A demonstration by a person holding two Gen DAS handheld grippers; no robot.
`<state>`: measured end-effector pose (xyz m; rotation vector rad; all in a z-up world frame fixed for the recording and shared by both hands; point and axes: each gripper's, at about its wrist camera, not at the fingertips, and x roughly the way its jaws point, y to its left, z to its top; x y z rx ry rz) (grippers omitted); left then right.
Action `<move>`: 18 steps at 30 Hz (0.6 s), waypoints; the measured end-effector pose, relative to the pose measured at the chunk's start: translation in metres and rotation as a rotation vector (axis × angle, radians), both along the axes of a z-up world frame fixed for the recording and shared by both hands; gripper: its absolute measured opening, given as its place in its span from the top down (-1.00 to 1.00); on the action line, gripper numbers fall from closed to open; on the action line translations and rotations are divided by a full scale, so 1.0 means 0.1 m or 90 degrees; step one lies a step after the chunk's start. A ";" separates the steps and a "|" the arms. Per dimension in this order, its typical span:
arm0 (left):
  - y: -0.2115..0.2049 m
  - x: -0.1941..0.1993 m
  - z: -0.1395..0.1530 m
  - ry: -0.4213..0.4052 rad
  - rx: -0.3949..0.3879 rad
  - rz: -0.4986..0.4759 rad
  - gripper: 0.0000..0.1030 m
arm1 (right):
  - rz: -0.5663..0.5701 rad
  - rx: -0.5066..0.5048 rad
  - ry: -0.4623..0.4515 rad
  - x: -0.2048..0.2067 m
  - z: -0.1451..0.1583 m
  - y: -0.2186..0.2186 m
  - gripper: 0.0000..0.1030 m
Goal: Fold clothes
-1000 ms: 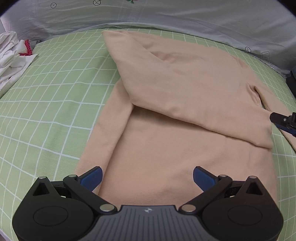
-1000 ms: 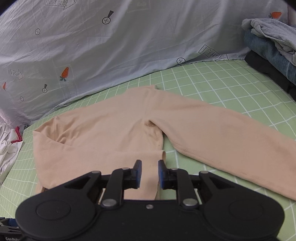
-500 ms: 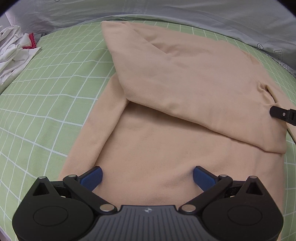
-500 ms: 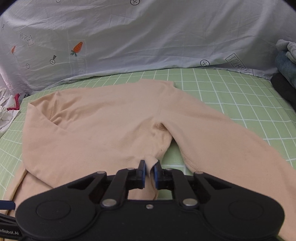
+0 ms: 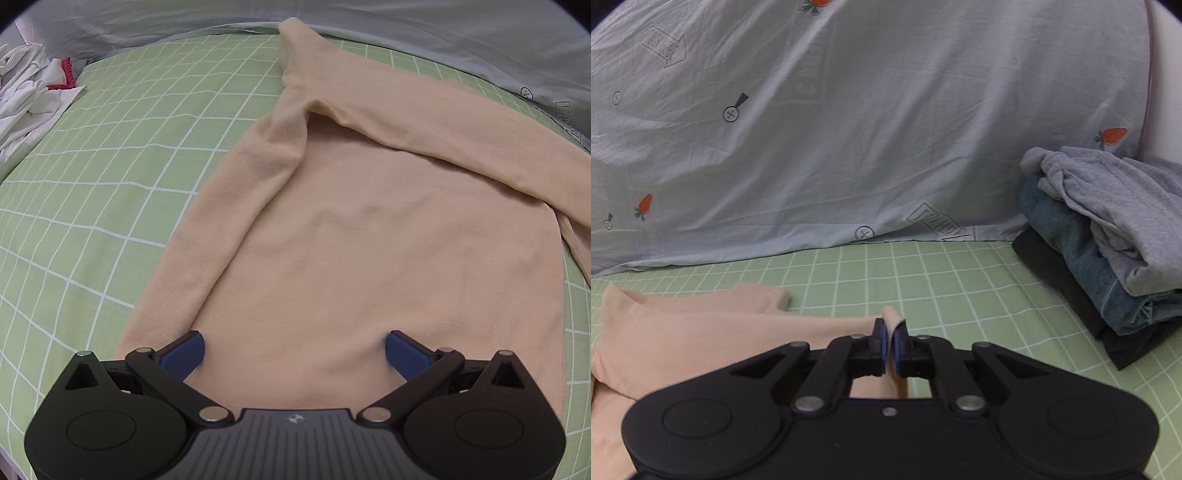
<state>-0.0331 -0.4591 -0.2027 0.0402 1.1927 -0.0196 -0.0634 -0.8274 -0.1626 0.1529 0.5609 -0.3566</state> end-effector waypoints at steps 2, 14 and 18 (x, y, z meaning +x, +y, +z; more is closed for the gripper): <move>-0.01 0.00 0.01 -0.001 0.000 0.001 -1.00 | -0.029 -0.016 0.016 -0.04 -0.06 -0.15 0.92; -0.02 -0.07 -0.02 -0.012 -0.001 -0.013 -1.00 | -0.048 0.013 0.076 -0.20 -0.12 0.12 -0.55; -0.01 -0.10 -0.03 -0.030 -0.004 -0.034 -1.00 | -0.005 0.013 0.052 -0.29 -0.03 0.43 -0.94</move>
